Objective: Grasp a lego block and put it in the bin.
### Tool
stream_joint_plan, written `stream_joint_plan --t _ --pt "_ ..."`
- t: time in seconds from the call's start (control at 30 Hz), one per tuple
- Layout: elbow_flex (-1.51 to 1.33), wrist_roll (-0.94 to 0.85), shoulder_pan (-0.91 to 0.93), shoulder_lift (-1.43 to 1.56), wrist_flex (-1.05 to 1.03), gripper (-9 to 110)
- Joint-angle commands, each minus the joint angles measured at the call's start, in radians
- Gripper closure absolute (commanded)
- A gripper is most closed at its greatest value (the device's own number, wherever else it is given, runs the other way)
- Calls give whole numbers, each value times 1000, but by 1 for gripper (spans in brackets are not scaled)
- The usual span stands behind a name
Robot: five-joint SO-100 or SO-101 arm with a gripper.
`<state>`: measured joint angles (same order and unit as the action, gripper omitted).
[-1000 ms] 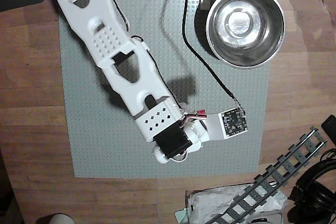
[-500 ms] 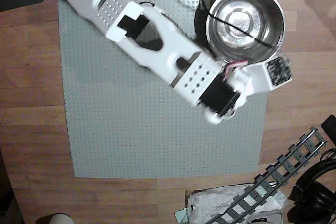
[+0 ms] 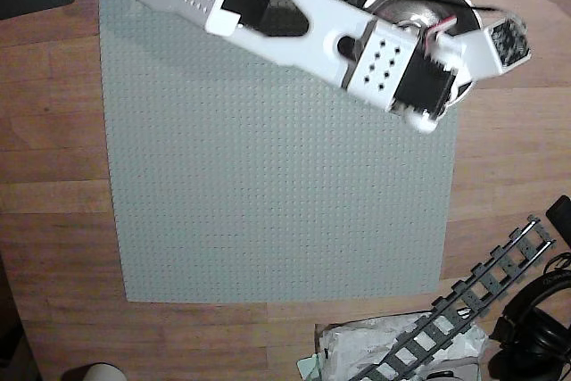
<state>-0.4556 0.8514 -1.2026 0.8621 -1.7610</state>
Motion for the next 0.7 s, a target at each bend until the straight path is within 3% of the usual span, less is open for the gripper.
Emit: stream_joint_plan --t 0.0,0.67 --pt "11 9 -15 -28 -8 102" --pt "170 -9 -9 -268 -6 102"
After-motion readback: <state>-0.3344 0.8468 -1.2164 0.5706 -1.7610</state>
